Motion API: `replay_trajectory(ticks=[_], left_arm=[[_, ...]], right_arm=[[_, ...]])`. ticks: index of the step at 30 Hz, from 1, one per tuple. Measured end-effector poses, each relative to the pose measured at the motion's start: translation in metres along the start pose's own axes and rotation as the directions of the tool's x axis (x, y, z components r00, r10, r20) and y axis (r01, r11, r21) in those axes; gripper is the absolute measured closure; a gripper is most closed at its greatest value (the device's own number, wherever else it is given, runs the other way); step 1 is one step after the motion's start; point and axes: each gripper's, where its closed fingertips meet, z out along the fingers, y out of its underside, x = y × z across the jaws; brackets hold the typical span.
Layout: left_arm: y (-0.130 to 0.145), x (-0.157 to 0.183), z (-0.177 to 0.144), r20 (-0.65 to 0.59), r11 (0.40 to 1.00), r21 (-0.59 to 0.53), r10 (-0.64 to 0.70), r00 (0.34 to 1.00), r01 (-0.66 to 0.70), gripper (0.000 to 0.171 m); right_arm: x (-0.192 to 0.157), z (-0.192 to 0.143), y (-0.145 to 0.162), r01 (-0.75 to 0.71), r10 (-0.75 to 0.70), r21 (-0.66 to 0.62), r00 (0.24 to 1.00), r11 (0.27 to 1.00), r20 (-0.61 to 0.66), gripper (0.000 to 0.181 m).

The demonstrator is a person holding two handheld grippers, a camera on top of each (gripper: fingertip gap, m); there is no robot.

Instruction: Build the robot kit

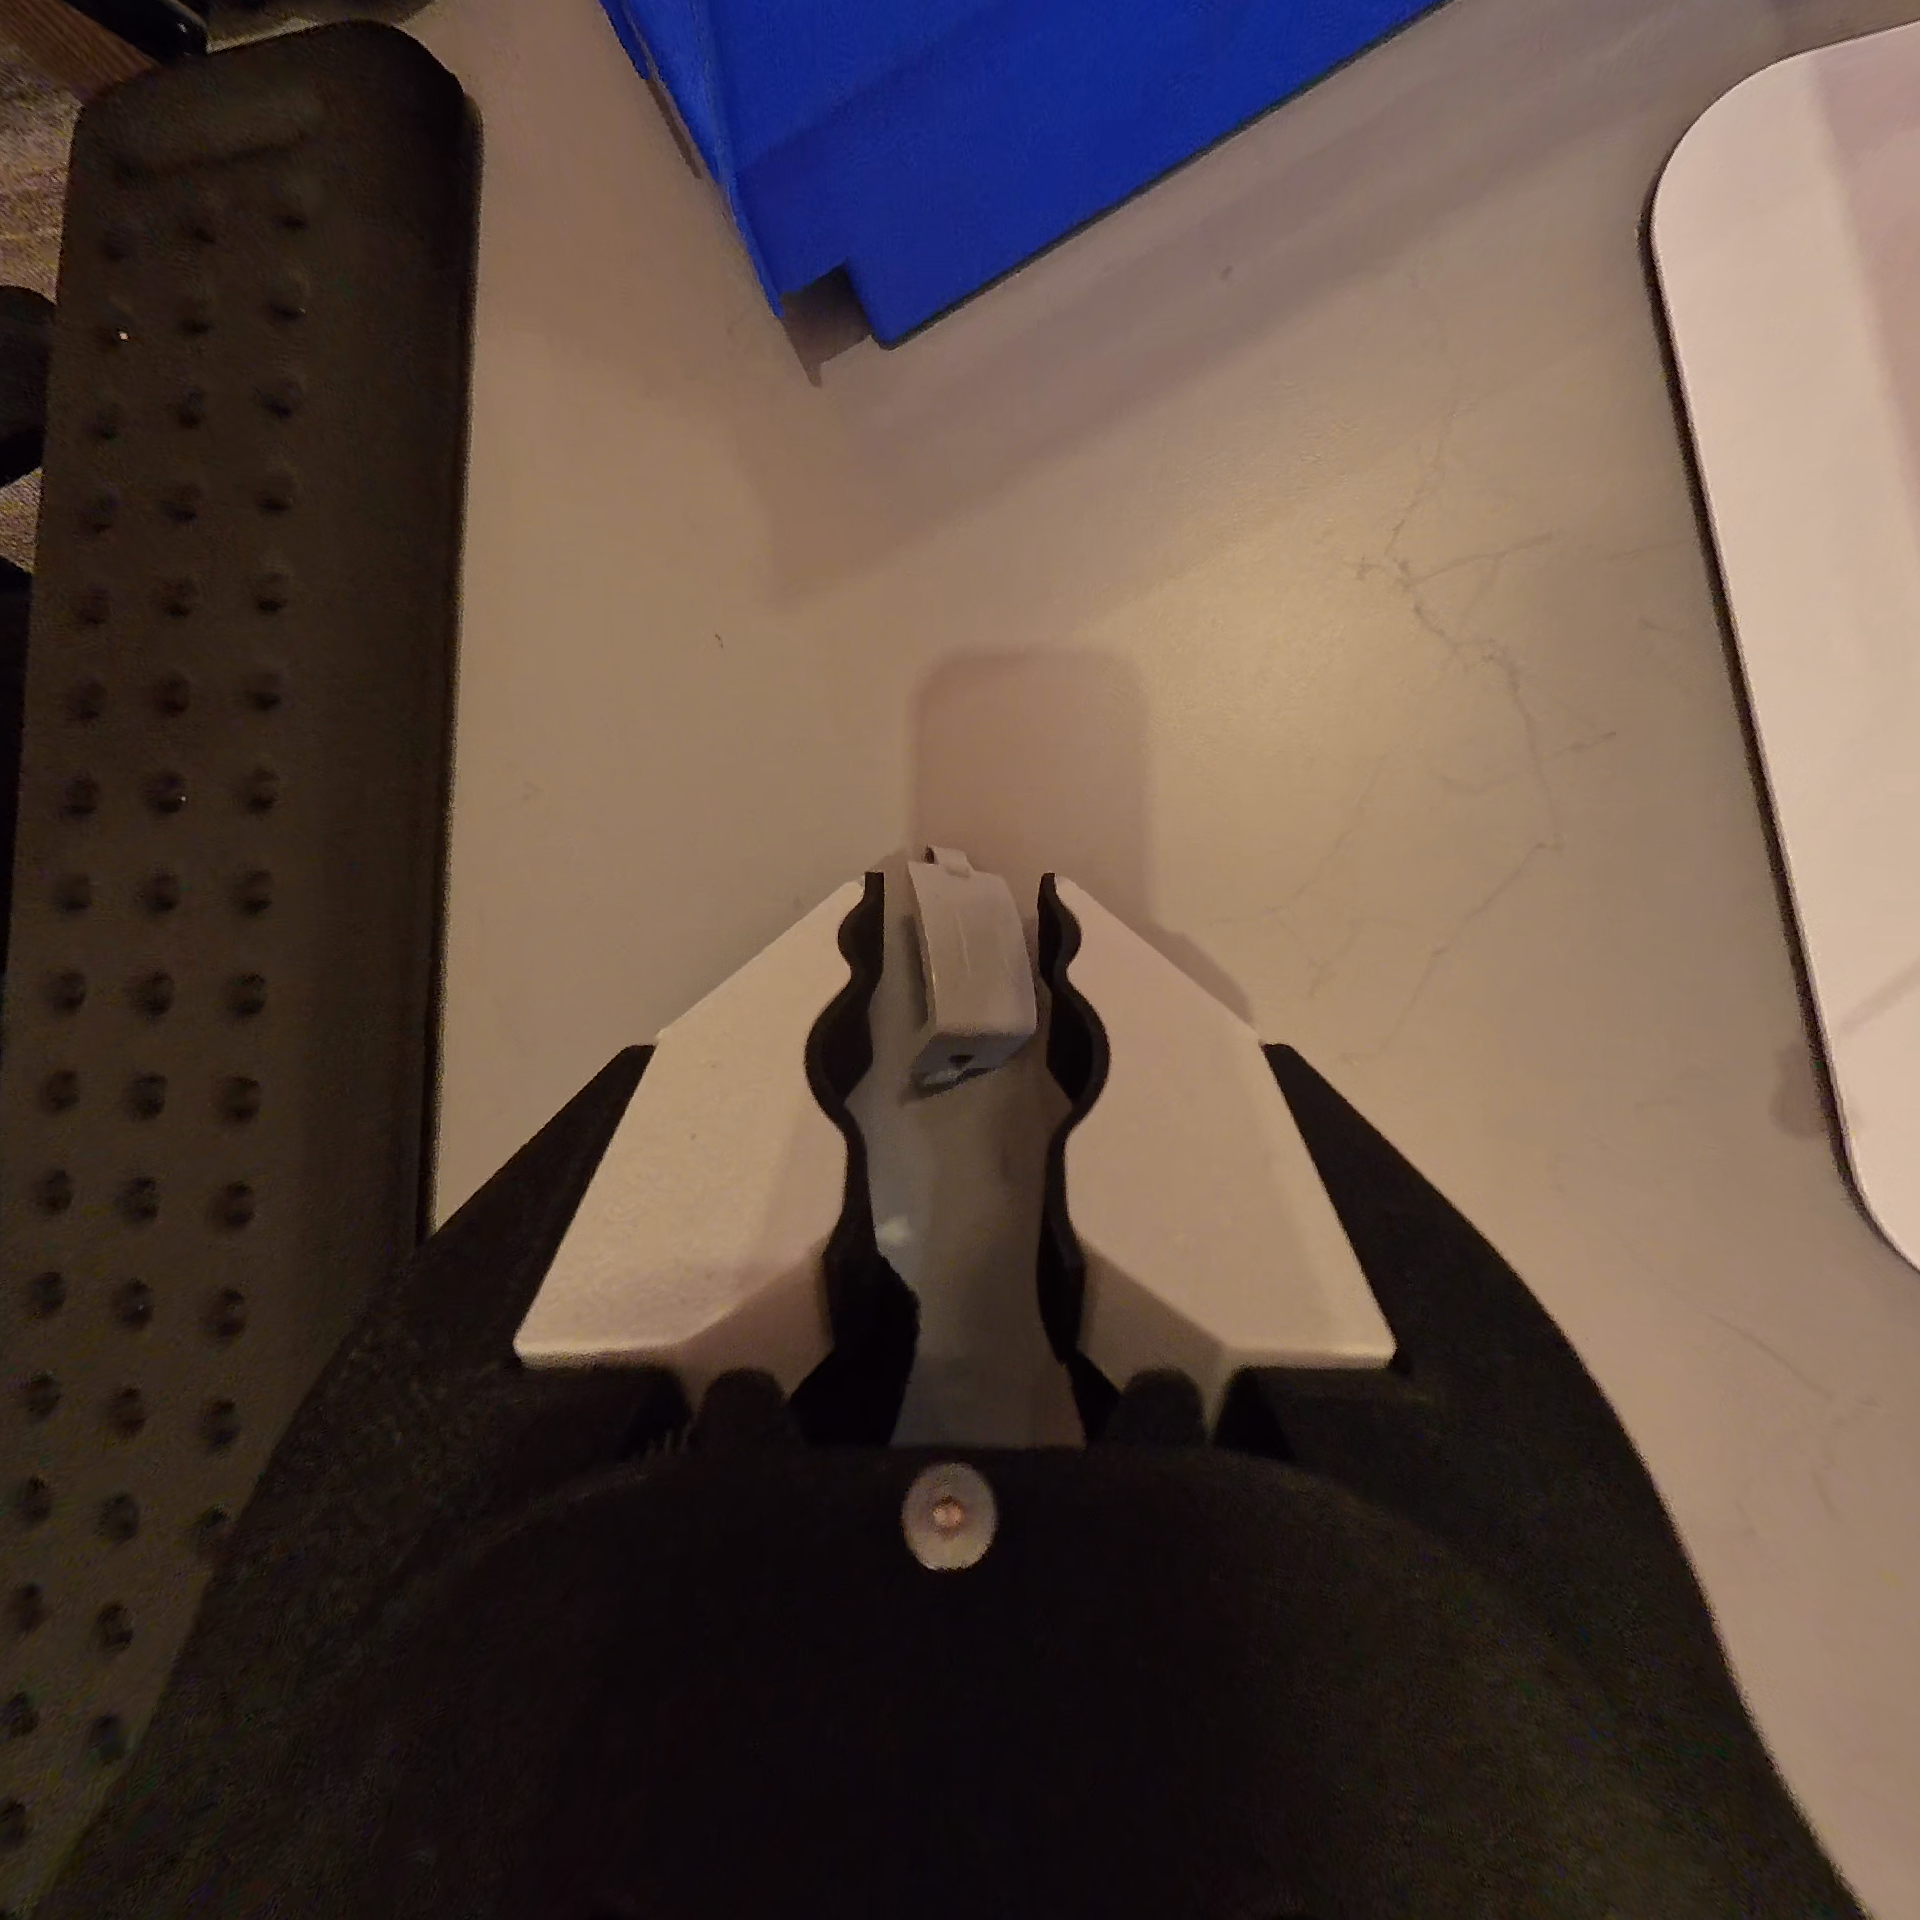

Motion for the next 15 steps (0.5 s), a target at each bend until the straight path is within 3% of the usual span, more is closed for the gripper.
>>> replay_trajectory(ticks=[4, 9, 13, 15], left_arm=[[-0.002, -0.003, -0.011, 0.010, 0.999, 0.050, -0.014, 1.000, 0.013, 0.170], [-0.013, -0.016, -0.032, 0.055, 0.974, 0.219, -0.067, 0.996, 0.054, 0.170], [-0.031, -0.013, -0.056, -0.029, 0.892, 0.434, -0.123, 0.992, 0.123, 0.170], [-0.043, -0.009, -0.072, -0.121, 0.814, 0.553, -0.134, 0.984, 0.179, 0.171]], right_arm=[[0.001, -0.001, 0.000, 0.000, 0.000, -0.001, 1.000, 1.000, -0.002, 0.154], [0.001, -0.005, -0.003, -0.004, 0.004, 0.020, 1.000, 1.000, -0.008, 0.153], [0.001, -0.007, -0.008, -0.010, 0.010, 0.040, 1.000, 0.999, -0.005, 0.149], [0.001, -0.009, -0.011, -0.007, 0.008, 0.054, 1.000, 0.999, -0.014, 0.145]])
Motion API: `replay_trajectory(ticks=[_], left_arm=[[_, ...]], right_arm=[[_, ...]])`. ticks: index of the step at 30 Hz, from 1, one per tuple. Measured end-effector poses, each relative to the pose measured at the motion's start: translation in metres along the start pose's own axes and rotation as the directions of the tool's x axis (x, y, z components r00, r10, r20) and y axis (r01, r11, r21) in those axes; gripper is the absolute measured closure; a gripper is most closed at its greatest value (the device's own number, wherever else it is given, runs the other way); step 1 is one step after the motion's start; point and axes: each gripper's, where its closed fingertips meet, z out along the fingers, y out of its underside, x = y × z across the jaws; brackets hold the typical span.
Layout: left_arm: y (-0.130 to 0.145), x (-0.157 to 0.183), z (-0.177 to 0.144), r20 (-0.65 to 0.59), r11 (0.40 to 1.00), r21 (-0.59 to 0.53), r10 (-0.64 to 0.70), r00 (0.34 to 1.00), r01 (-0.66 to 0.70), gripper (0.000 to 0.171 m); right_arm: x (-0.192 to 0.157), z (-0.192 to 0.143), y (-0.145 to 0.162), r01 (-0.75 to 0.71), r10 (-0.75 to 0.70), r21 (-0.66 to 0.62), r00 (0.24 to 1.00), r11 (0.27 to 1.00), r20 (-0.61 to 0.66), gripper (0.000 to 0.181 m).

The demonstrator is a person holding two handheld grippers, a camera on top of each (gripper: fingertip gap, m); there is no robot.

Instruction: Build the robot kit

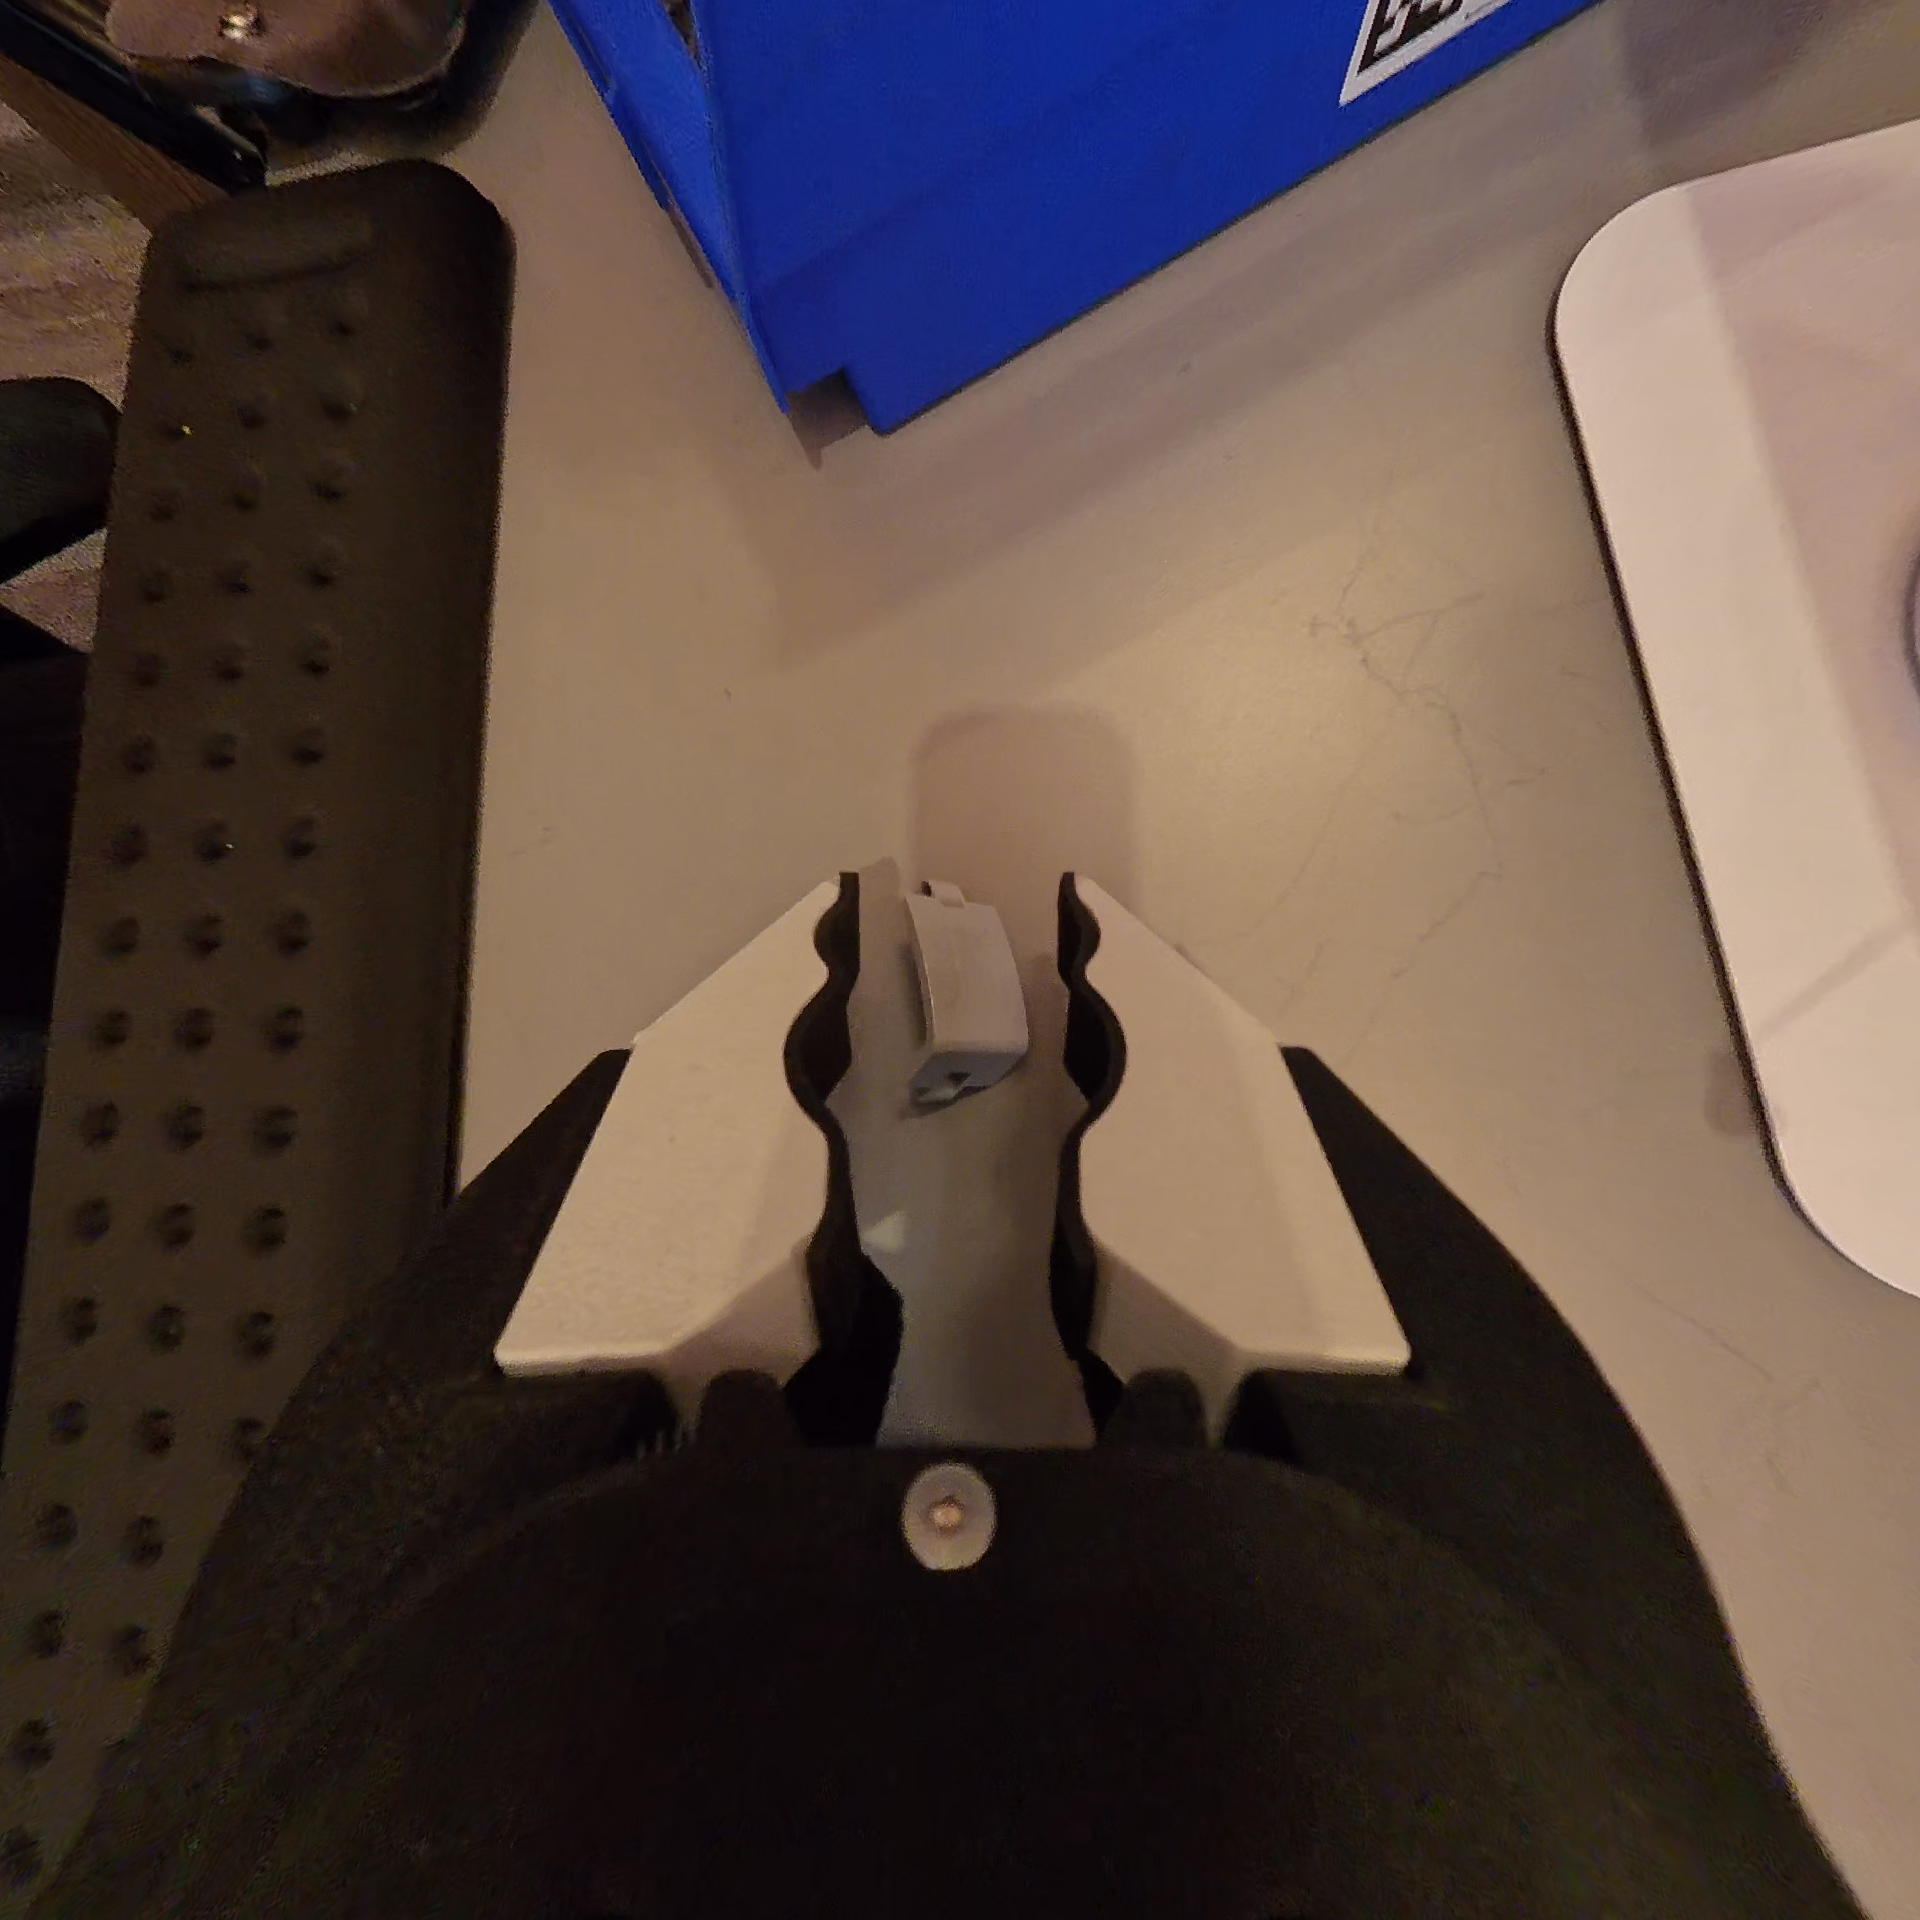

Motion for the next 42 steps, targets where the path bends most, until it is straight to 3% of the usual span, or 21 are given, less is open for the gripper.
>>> replay_trajectory(ticks=[6, 11, 18, 23, 30, 34, 36, 42], left_arm=[[-0.054, 0.038, -0.038, -0.267, 0.916, 0.387, -0.003, 0.964, 0.110, 0.171], [-0.093, 0.091, -0.049, -0.406, 0.833, 0.538, 0.119, 0.906, 0.132, 0.171], [-0.128, 0.170, -0.035, -0.461, 0.761, 0.643, 0.294, 0.838, 0.087, 0.171], [-0.134, 0.186, -0.027, -0.471, 0.742, 0.667, 0.342, 0.813, 0.074, 0.171], [-0.138, 0.190, -0.017, -0.512, 0.730, 0.673, 0.338, 0.790, 0.124, 0.171], [-0.138, 0.189, -0.013, -0.527, 0.727, 0.671, 0.329, 0.784, 0.146, 0.171], [-0.138, 0.187, -0.011, -0.523, 0.723, 0.674, 0.323, 0.789, 0.152, 0.171], [-0.137, 0.190, -0.004, -0.524, 0.731, 0.667, 0.323, 0.788, 0.144, 0.170]], right_arm=[[-0.003, -0.019, -0.031, -0.005, 0.005, 0.154, 1.000, 0.988, 0.002, 0.143], [-0.026, -0.051, -0.075, -0.046, 0.004, 0.389, 0.994, 0.920, 0.106, 0.143], [-0.048, -0.091, -0.107, -0.261, 0.024, 0.577, 0.922, 0.774, 0.385, 0.150], [-0.059, -0.109, -0.110, -0.339, -0.040, 0.604, 0.850, 0.722, 0.525, 0.160], [-0.062, -0.110, -0.104, -0.283, -0.063, 0.586, 0.864, 0.759, 0.499, 0.177], [-0.058, -0.109, -0.105, -0.281, -0.042, 0.584, 0.878, 0.761, 0.478, 0.173], [-0.056, -0.109, -0.105, -0.294, -0.029, 0.582, 0.877, 0.758, 0.480, 0.162], [-0.059, -0.106, -0.103, -0.257, -0.040, 0.572, 0.890, 0.779, 0.455, 0.170]])
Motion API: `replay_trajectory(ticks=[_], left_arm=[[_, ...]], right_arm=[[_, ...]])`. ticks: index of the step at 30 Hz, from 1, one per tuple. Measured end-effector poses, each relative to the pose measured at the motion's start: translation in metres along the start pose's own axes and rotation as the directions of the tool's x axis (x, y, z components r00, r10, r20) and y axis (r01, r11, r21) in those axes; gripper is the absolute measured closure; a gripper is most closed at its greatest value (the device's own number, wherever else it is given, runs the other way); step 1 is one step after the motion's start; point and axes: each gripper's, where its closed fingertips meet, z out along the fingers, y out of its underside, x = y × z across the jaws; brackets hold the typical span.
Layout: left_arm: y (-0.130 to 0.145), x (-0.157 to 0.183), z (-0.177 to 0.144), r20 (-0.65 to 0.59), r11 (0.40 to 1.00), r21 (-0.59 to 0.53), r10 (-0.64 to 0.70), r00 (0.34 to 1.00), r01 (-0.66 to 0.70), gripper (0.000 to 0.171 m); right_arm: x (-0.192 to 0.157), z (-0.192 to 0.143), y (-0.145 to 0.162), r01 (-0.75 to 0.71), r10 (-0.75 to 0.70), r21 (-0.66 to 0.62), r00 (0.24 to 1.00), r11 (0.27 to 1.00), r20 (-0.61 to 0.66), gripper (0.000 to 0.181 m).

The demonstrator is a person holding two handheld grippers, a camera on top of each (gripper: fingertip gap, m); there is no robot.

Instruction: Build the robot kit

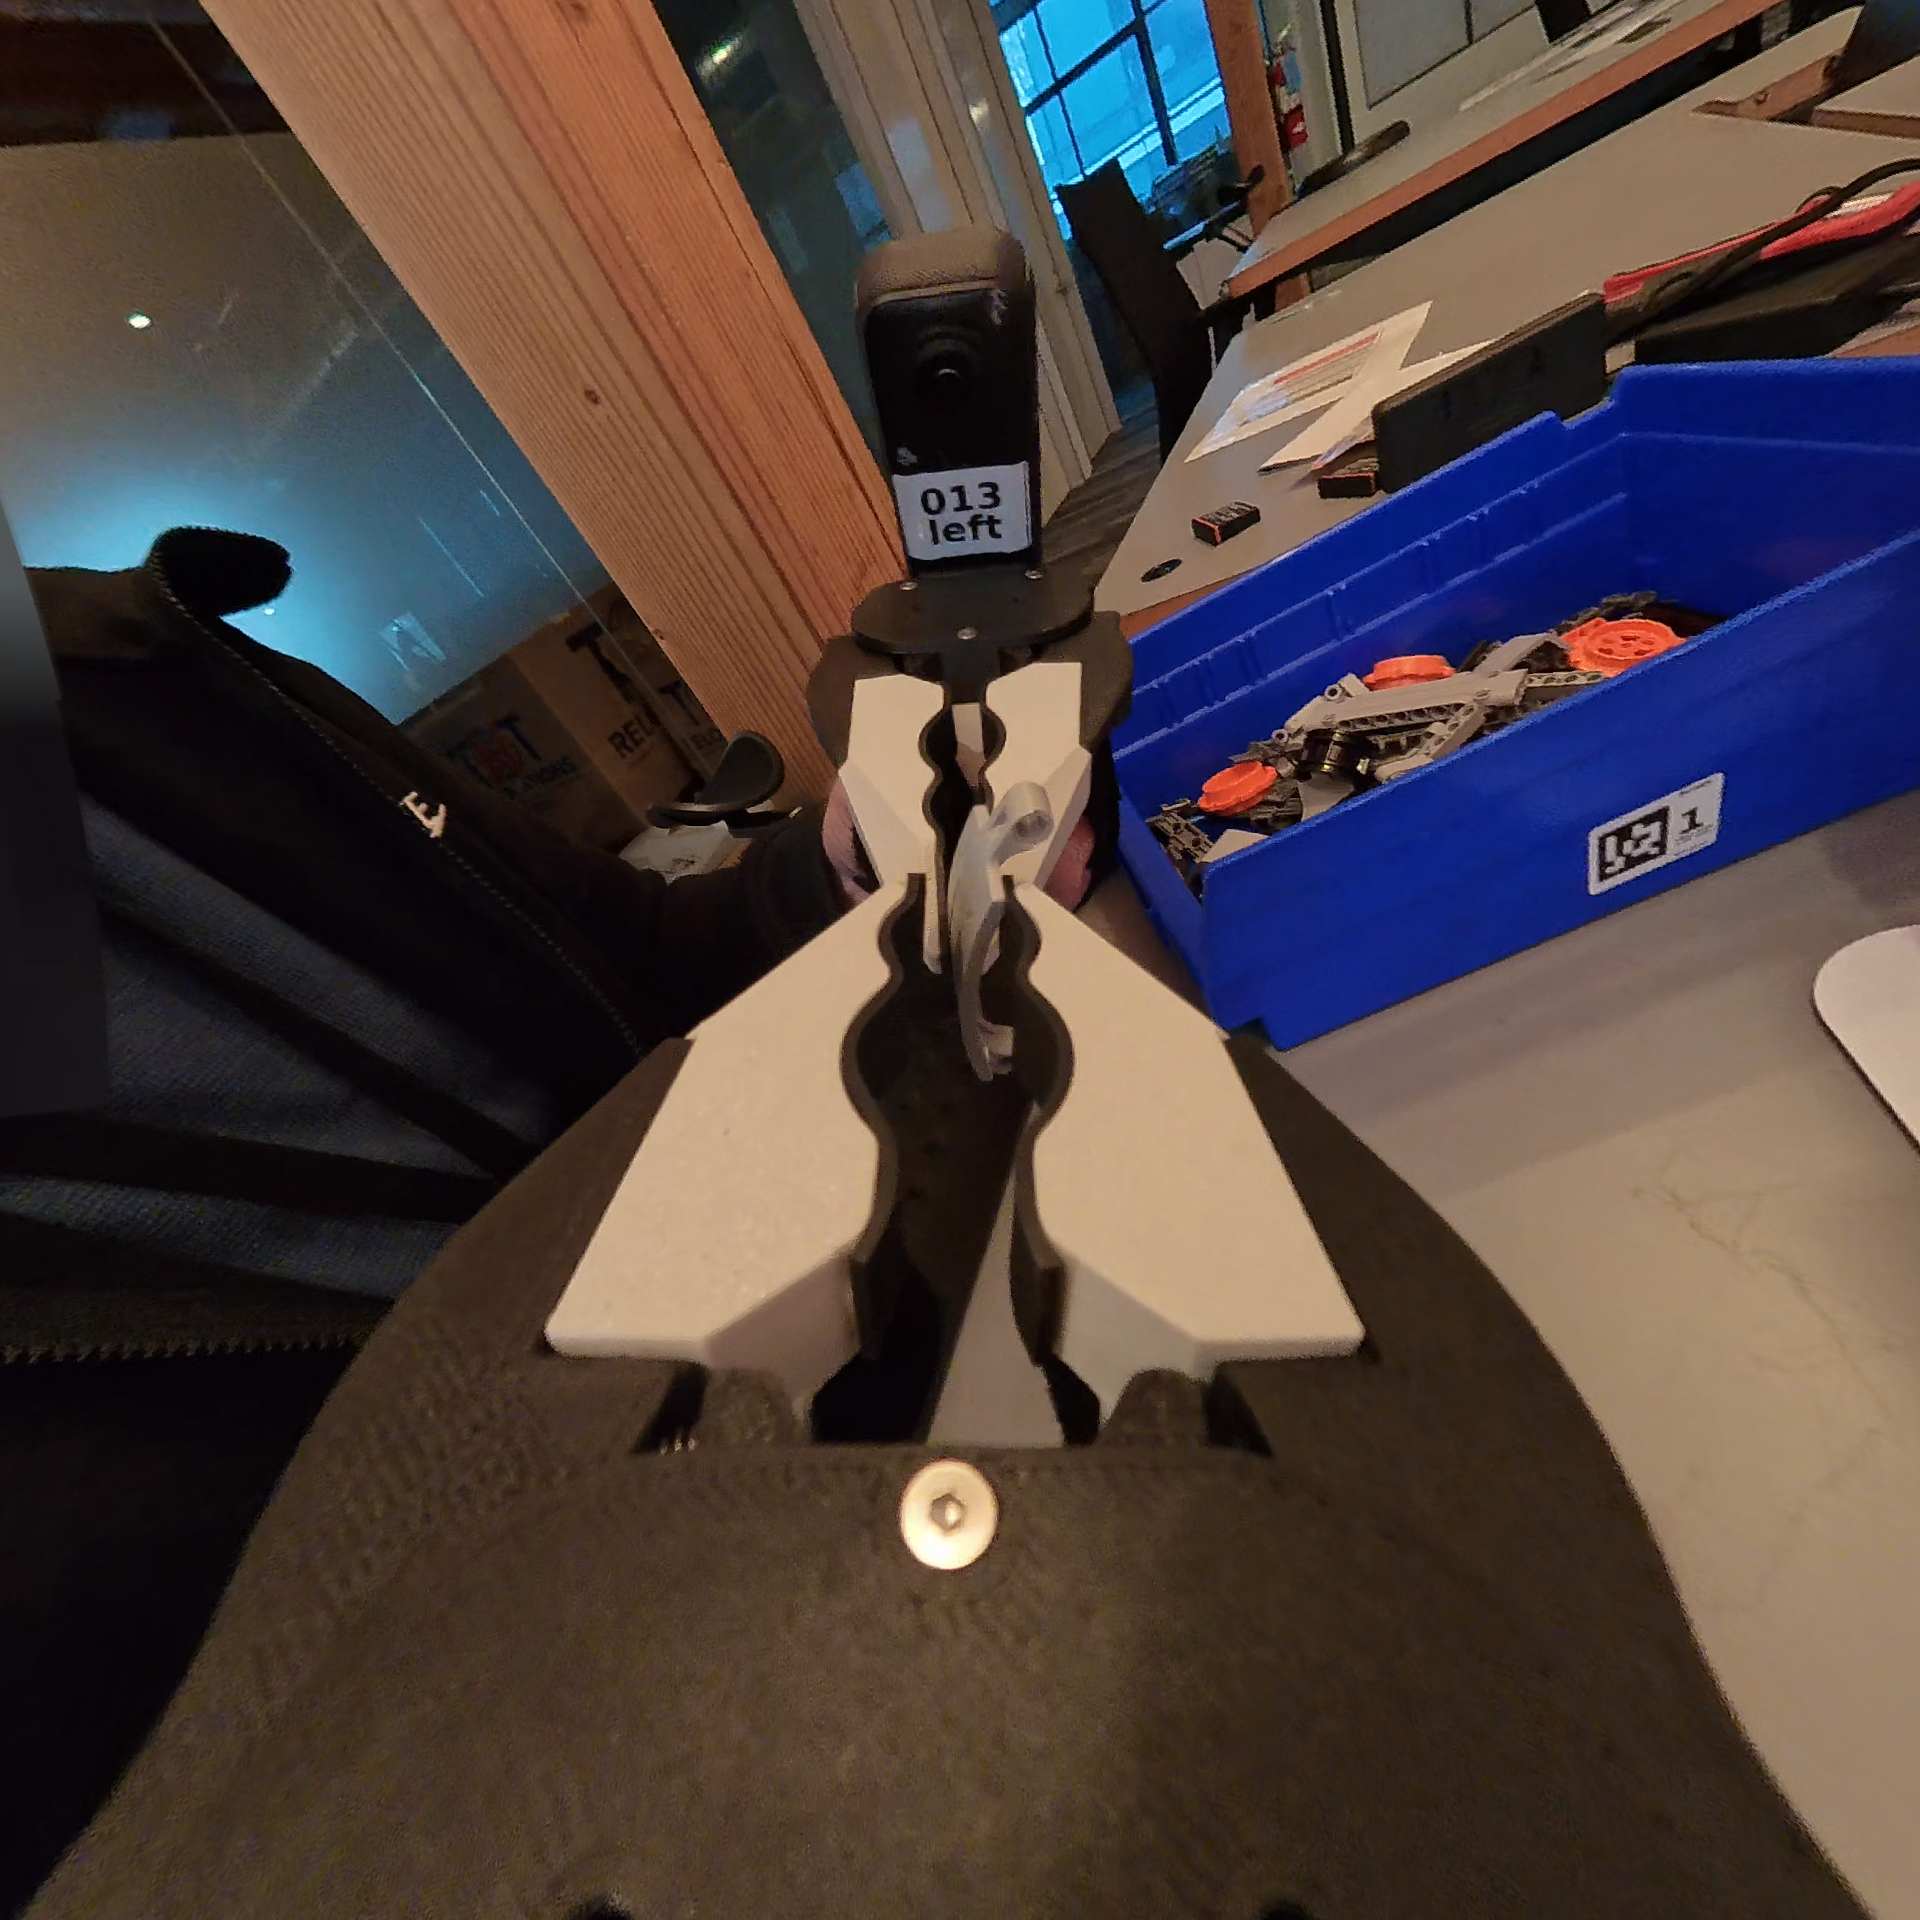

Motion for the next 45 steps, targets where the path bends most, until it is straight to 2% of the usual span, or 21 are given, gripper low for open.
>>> replay_trajectory(ticks=[1, 5, 13, 17, 19, 21, 24, 27, 30, 34, 36, 38, 45], left_arm=[[0.000, 0.000, 0.001, 0.004, 1.000, -0.001, 0.004, 1.000, -0.004, 0.170], [0.000, -0.002, 0.003, 0.011, 1.000, 0.005, 0.002, 1.000, -0.002, 0.170], [0.002, -0.012, 0.003, 0.088, 0.999, -0.029, 0.029, 0.996, -0.027, 0.163], [-0.008, -0.018, -0.032, 0.281, 0.965, -0.137, 0.255, 0.925, -0.224, 0.166], [-0.008, -0.026, -0.054, 0.359, 0.950, -0.216, 0.293, 0.886, -0.226, 0.156], [-0.010, -0.032, -0.074, 0.426, 0.946, -0.244, 0.303, 0.852, -0.214, 0.150], [-0.010, -0.043, -0.102, 0.517, 0.941, -0.284, 0.313, 0.797, -0.185, 0.151], [0.000, -0.058, -0.129, 0.590, 0.937, -0.336, 0.291, 0.753, -0.099, 0.152], [0.008, -0.071, -0.151, 0.646, 0.932, -0.361, 0.277, 0.711, -0.035, 0.152], [0.016, -0.080, -0.162, 0.665, 0.932, -0.361, 0.238, 0.708, 0.026, 0.152], [0.021, -0.085, -0.167, 0.674, 0.929, -0.367, 0.228, 0.703, 0.051, 0.151], [0.020, -0.091, -0.174, 0.699, 0.925, -0.376, 0.252, 0.670, 0.045, 0.152], [0.013, -0.100, -0.206, 0.766, 0.925, -0.370, 0.252, 0.591, 0.086, 0.153]], right_arm=[[0.001, -0.001, 0.001, 0.006, -0.006, -0.007, 1.000, 1.000, -0.008, 0.177], [-0.001, -0.002, 0.001, 0.018, -0.018, -0.020, 1.000, 1.000, -0.007, 0.180], [0.003, -0.012, 0.001, 0.021, -0.029, -0.090, 0.996, 0.996, -0.083, 0.181], [0.006, -0.026, 0.026, -0.055, 0.012, -0.257, 0.986, 0.965, -0.164, 0.181], [0.005, -0.034, 0.043, -0.104, 0.043, -0.333, 0.982, 0.937, -0.185, 0.181], [0.004, -0.040, 0.066, -0.166, 0.092, -0.419, 0.977, 0.893, -0.190, 0.181], [0.009, -0.046, 0.104, -0.250, 0.148, -0.532, 0.963, 0.809, -0.227, 0.181], [0.007, -0.048, 0.138, -0.330, 0.235, -0.607, 0.944, 0.723, -0.232, 0.181], [0.012, -0.050, 0.157, -0.381, 0.276, -0.632, 0.924, 0.675, -0.263, 0.181], [0.023, -0.050, 0.168, -0.426, 0.297, -0.628, 0.904, 0.651, -0.306, 0.179], [0.031, -0.050, 0.173, -0.439, 0.280, -0.628, 0.897, 0.643, -0.341, 0.177], [0.040, -0.052, 0.178, -0.450, 0.247, -0.628, 0.888, 0.635, -0.387, 0.175], [0.050, -0.050, 0.169, -0.400, 0.158, -0.598, 0.896, 0.694, -0.416, 0.160]])
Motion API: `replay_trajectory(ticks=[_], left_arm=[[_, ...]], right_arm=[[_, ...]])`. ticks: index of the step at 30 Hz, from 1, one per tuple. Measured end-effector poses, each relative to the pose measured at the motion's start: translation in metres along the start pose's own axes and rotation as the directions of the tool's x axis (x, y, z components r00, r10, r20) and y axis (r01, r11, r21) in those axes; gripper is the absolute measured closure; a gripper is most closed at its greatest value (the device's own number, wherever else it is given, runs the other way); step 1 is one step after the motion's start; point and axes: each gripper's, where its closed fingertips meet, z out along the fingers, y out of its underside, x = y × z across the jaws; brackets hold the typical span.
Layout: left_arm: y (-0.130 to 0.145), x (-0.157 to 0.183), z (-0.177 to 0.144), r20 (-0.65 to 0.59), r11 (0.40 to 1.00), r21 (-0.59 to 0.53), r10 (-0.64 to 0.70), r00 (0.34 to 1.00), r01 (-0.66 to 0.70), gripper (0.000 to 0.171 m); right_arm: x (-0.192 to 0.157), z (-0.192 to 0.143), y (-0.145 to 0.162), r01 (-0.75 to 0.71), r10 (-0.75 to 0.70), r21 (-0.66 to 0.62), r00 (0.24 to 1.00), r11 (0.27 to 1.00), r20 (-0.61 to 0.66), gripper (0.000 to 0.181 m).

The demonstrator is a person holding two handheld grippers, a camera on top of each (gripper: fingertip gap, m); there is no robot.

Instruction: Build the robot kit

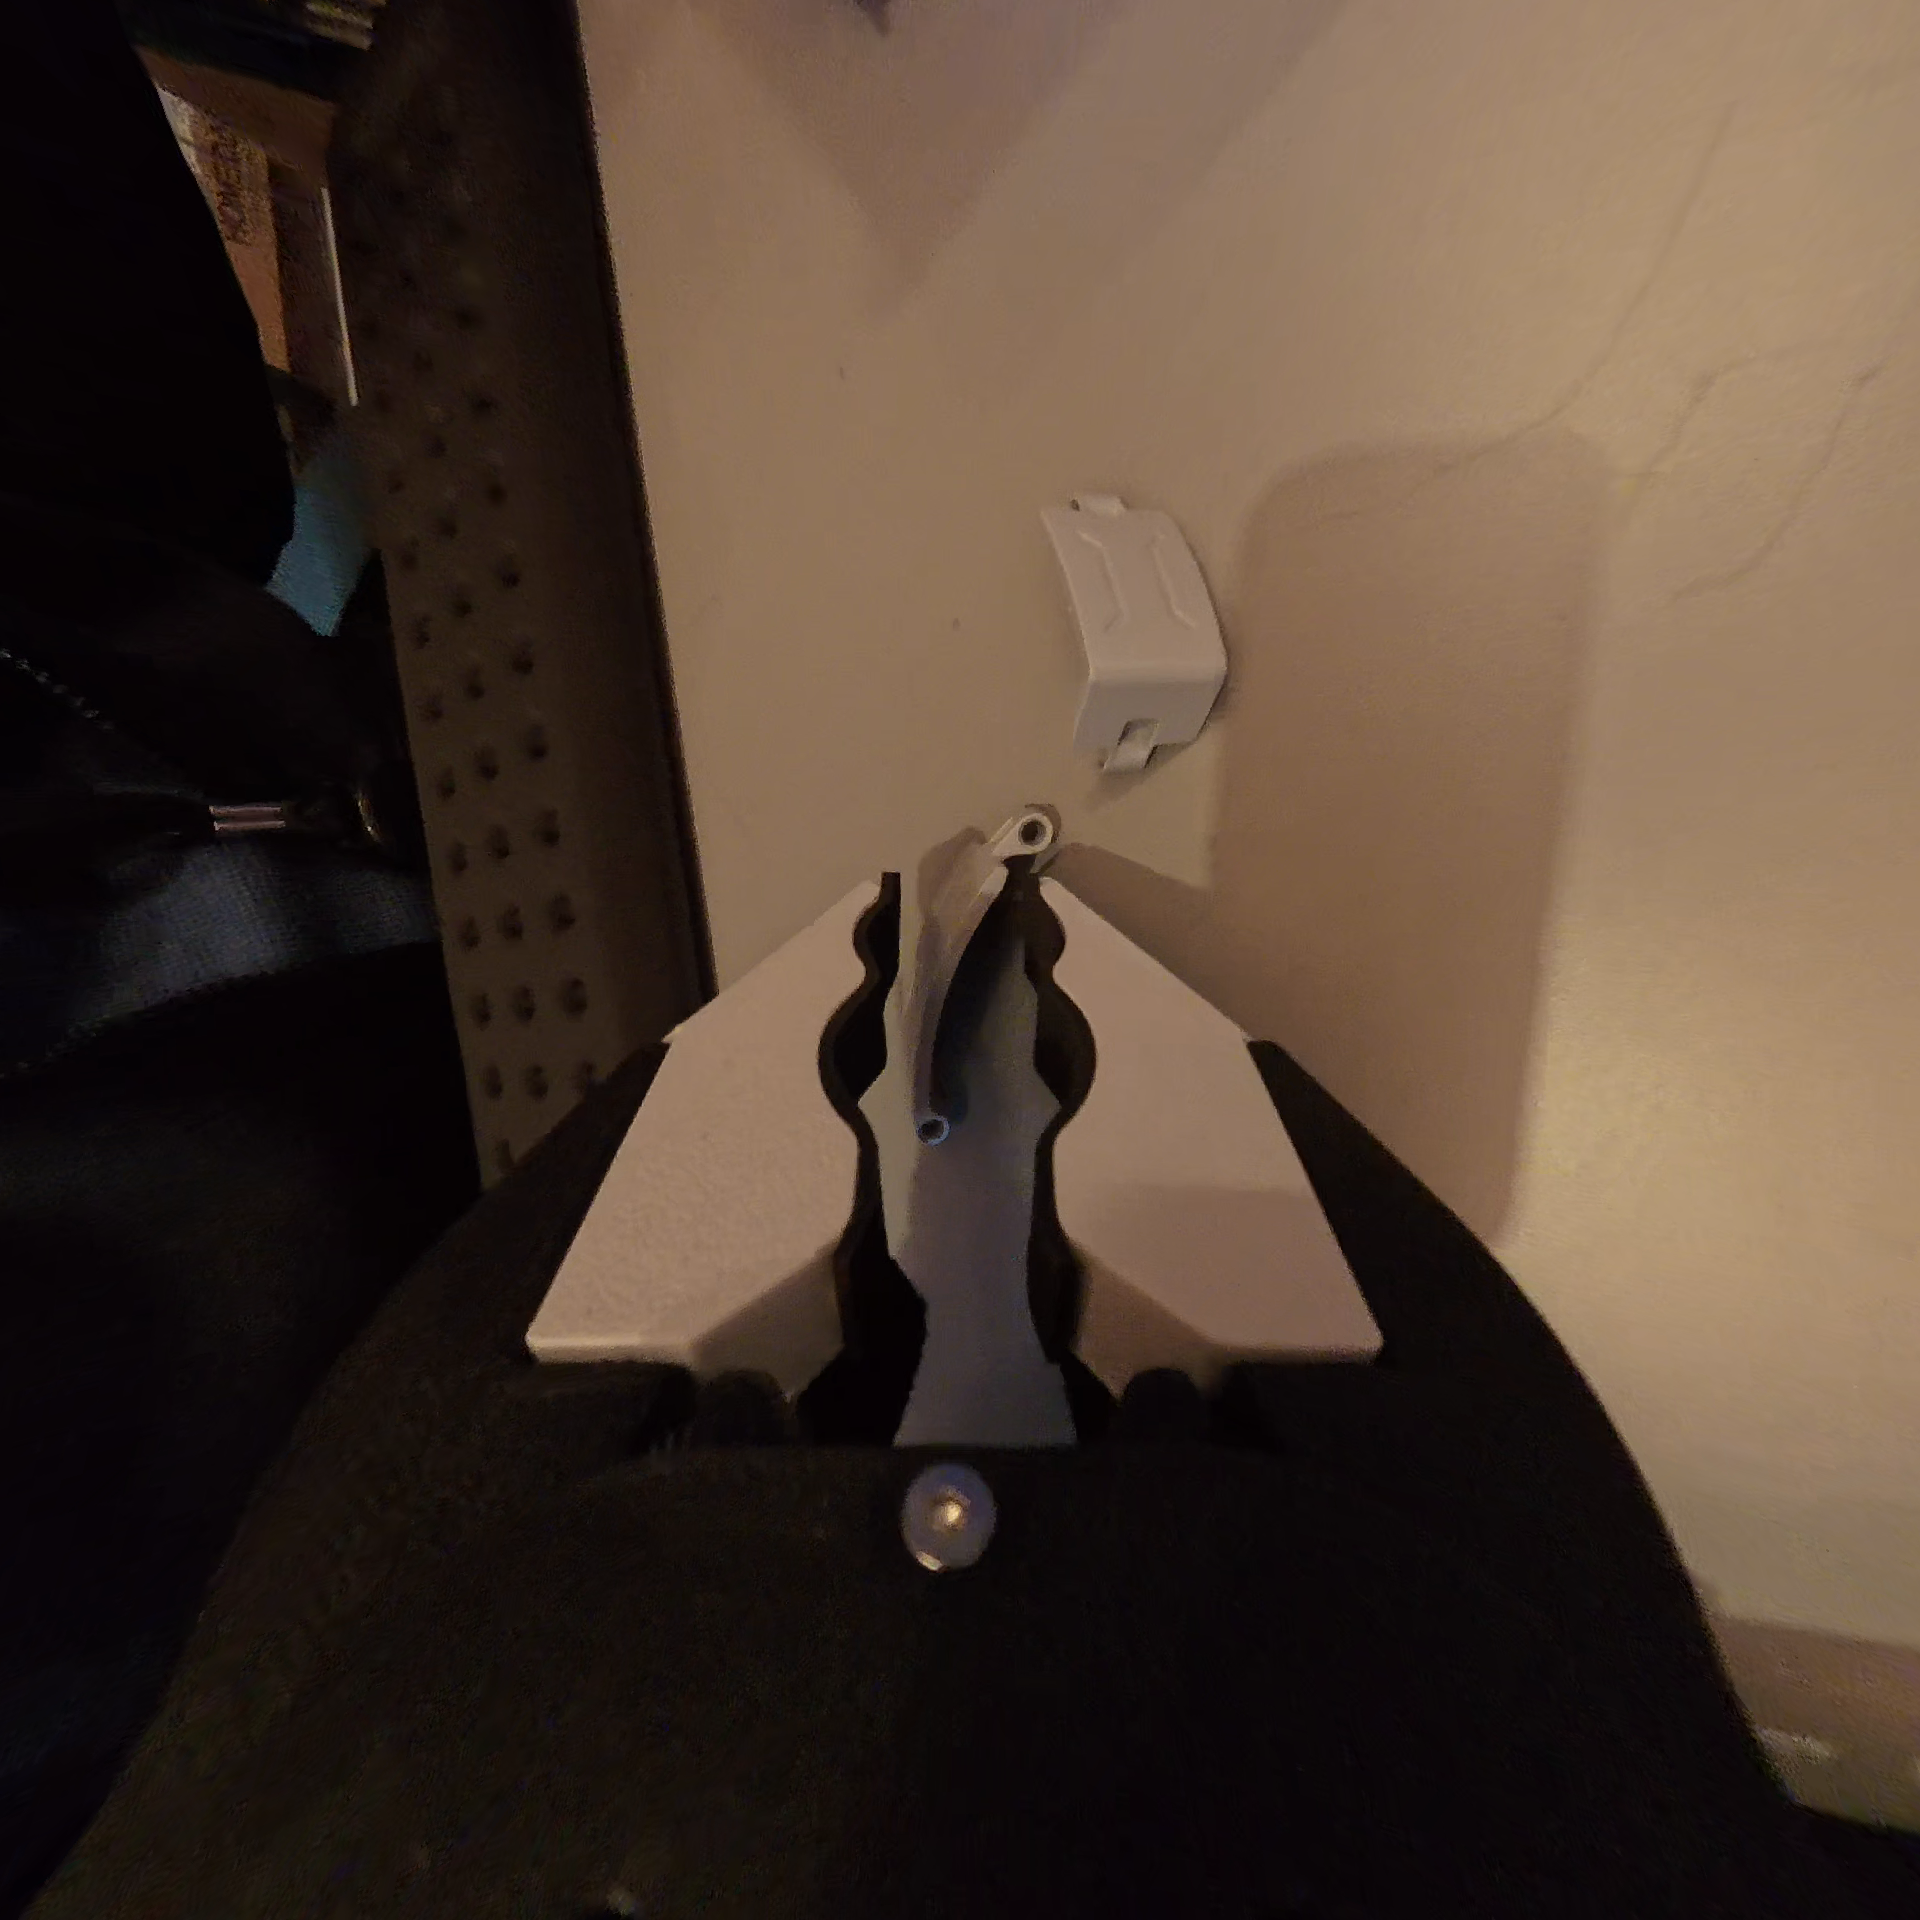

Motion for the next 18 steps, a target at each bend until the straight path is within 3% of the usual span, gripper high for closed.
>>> replay_trajectory(ticks=[5, 7, 13, 18], left_arm=[[0.017, -0.029, -0.008, 0.079, 0.993, -0.116, -0.018, 0.997, 0.027, 0.147], [0.032, -0.035, -0.002, 0.078, 0.976, -0.215, -0.017, 0.997, 0.033, 0.145], [0.076, -0.051, 0.025, 0.097, 0.867, -0.498, 0.039, 0.995, 0.015, 0.143], [0.078, -0.061, 0.033, 0.084, 0.781, -0.624, 0.111, 0.990, -0.034, 0.139]], right_arm=[[-0.006, -0.011, -0.016, 0.074, -0.074, 0.093, 0.997, 0.993, -0.009, 0.155], [-0.006, -0.013, -0.019, 0.089, -0.088, 0.120, 0.996, 0.989, -0.013, 0.155], [-0.006, -0.019, -0.025, 0.109, -0.111, 0.182, 0.994, 0.977, -0.001, 0.156], [-0.008, -0.019, -0.025, 0.113, -0.117, 0.193, 0.993, 0.975, 0.010, 0.156]])
